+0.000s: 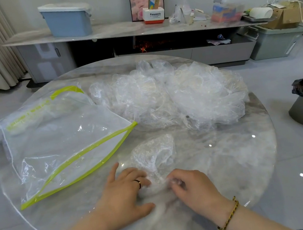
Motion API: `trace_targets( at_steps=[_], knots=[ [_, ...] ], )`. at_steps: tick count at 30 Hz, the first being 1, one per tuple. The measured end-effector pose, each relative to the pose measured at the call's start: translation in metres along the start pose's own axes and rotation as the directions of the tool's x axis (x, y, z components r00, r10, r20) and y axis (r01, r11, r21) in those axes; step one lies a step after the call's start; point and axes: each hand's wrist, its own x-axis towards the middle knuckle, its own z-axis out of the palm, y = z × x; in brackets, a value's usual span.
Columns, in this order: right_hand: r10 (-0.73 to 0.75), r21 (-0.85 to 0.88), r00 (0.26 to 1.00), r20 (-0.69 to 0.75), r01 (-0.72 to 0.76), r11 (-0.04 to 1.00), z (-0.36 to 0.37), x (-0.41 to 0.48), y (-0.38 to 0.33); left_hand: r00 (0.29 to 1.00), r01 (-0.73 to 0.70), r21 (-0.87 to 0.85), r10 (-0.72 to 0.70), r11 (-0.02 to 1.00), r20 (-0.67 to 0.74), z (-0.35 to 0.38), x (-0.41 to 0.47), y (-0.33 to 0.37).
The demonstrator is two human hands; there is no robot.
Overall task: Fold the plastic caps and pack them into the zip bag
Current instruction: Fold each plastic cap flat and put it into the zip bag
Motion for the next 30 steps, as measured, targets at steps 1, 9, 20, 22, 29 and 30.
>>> trace_targets(
  at_steps=[1, 9, 20, 22, 29, 30],
  knots=[
    [0.032, 0.038, 0.999, 0.0, -0.032, 0.999, -0.002, 0.001, 0.001, 0.997, 0.022, 0.002, -0.022, 1.0, -0.075, 0.004, 0.003, 0.001],
    [0.24, 0.126, 0.971, -0.021, -0.236, 0.964, 0.0, 0.012, 0.001, 0.931, 0.311, -0.243, -0.346, 0.919, -0.116, 0.017, 0.012, 0.005],
    [0.237, -0.175, 0.968, -0.081, -0.248, 0.953, 0.001, 0.018, -0.007, 0.915, 0.262, -0.143, -0.293, 0.954, -0.278, 0.017, 0.022, 0.013],
    [0.155, -0.227, 0.965, -0.212, -0.202, 0.953, 0.002, 0.018, -0.001, 0.913, 0.231, -0.02, -0.224, 0.973, -0.341, 0.02, 0.025, 0.01],
    [-0.448, -0.265, 0.878, -0.166, 0.399, 0.878, -0.009, 0.012, -0.006, 0.872, 0.057, -0.081, -0.089, 0.995, -0.48, 0.033, 0.028, 0.003],
    [-0.453, -0.306, 0.885, -0.104, 0.405, 0.862, -0.007, 0.011, -0.006, 0.875, 0.039, -0.085, -0.075, 0.996, -0.478, 0.032, 0.028, 0.003]
  ],
)
